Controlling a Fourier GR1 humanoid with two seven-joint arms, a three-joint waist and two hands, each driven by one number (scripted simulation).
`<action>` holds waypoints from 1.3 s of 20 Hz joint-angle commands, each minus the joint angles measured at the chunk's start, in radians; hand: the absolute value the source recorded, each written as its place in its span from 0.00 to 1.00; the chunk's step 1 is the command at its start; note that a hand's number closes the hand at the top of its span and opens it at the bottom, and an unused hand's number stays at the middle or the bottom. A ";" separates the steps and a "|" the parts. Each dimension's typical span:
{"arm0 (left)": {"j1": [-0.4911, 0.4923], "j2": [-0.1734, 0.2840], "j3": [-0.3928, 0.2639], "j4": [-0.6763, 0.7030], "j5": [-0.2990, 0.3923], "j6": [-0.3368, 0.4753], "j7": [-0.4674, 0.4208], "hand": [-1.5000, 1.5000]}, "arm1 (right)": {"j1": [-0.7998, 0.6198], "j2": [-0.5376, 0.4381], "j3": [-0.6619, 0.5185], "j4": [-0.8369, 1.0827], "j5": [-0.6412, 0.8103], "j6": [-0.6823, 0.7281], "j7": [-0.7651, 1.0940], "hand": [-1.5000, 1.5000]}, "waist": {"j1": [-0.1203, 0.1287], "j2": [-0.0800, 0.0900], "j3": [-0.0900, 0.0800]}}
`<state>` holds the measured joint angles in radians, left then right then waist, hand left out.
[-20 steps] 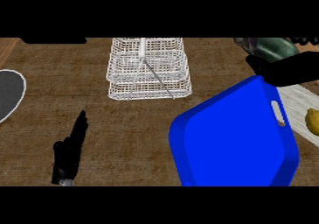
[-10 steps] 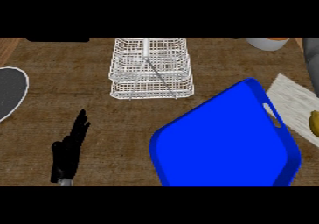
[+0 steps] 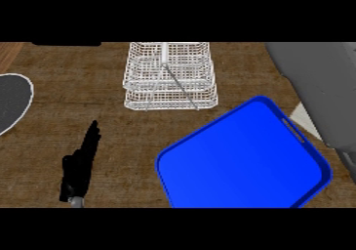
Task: Pick the eggplant from the tray and place it in the tiered basket
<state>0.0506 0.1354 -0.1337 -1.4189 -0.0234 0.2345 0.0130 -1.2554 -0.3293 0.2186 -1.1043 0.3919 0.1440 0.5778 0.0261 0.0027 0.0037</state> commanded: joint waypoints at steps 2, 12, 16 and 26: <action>0.029 -0.005 -0.010 0.005 0.001 -0.013 0.034 0.50 | -0.043 0.113 0.030 0.167 0.078 -0.069 -0.073 1.00 | 0.001 0.003 -0.005; 0.049 0.000 -0.008 -0.024 -0.007 -0.027 0.029 0.50 | -0.085 0.214 -0.050 0.504 0.138 -0.233 -0.220 1.00 | 0.015 0.009 -0.004; 0.039 -0.001 0.005 0.016 -0.009 -0.026 -0.008 0.50 | -0.041 0.282 -0.160 0.519 0.019 -0.262 -0.222 0.00 | 0.014 0.011 -0.004; 0.008 0.003 0.021 0.001 -0.007 -0.029 0.038 0.50 | -0.048 0.307 -0.374 0.545 -0.168 -0.328 -0.404 0.00 | 0.005 0.006 -0.003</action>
<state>0.0441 0.1231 -0.1226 -1.4159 -0.0358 0.2160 0.0162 -1.3154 -0.0390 -0.0868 -0.5731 0.2881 -0.1665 0.2431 0.0299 0.0048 0.0070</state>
